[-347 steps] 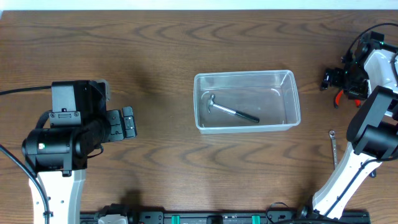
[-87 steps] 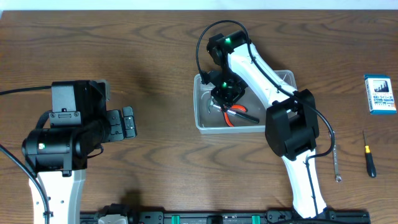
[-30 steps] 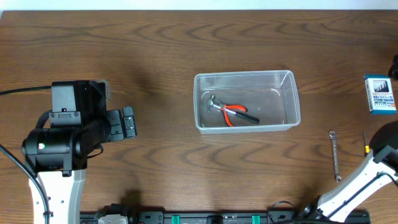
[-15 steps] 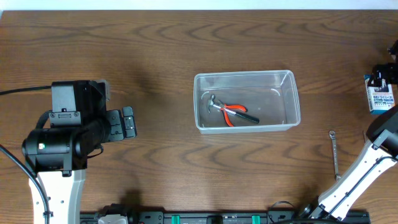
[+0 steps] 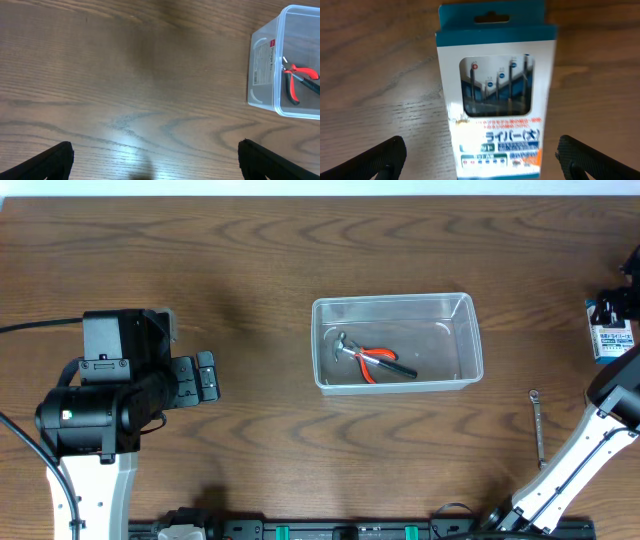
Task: Pack container
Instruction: 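Move the right gripper right toward the blue screwdriver set box, then lower the right gripper around the screwdriver box and close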
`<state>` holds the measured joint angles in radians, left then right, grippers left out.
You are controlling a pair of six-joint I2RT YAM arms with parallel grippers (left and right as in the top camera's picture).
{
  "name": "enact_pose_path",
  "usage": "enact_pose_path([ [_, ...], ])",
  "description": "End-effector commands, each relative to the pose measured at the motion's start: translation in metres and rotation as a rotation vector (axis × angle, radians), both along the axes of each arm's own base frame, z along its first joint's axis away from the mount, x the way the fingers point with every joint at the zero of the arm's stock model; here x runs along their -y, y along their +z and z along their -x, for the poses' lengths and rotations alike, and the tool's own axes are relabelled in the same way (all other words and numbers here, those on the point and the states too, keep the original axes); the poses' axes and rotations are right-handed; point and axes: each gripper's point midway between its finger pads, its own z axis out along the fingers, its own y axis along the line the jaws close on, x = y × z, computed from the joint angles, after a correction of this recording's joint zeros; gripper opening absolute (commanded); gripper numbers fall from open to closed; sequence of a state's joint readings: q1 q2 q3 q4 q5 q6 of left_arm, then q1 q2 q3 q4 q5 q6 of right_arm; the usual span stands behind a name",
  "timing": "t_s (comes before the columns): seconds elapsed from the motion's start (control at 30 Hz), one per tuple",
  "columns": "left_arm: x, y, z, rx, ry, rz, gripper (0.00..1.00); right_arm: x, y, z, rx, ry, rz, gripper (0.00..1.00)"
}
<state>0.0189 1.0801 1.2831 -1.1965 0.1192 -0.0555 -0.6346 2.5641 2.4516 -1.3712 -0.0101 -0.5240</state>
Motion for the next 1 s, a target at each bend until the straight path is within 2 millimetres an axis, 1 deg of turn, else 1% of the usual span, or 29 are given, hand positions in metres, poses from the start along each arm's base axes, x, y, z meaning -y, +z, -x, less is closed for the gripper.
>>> enact_pose_path([
  [0.0,-0.004,0.005,-0.001,0.016,0.020,-0.010,0.98,0.006,-0.014,0.006,-0.022,0.030,-0.010,0.99],
  [0.13,-0.004,0.005,-0.001,0.016,0.020,-0.010,0.98,0.009,-0.016,0.007,-0.012,0.028,-0.022,0.99],
  [0.27,-0.004,0.005,-0.001,0.016,0.020,-0.010,0.98,0.013,-0.021,0.013,-0.018,0.011,-0.040,0.99],
  [0.43,-0.004,0.005,-0.001,0.016,0.020,-0.010,0.98,0.015,-0.021,0.015,-0.017,0.006,-0.040,0.99],
  [0.6,-0.004,0.005,-0.001,0.016,0.020,-0.010,0.98,0.008,-0.025,0.011,-0.005,0.021,-0.073,0.99],
  [0.73,-0.004,0.005,-0.001,0.016,0.020,-0.010,0.98,0.005,-0.031,0.012,-0.019,0.032,-0.083,0.99],
  [0.97,-0.004,0.005,-0.001,0.016,0.020,-0.010,0.98,0.004,-0.036,0.013,-0.027,0.073,-0.087,0.99],
])
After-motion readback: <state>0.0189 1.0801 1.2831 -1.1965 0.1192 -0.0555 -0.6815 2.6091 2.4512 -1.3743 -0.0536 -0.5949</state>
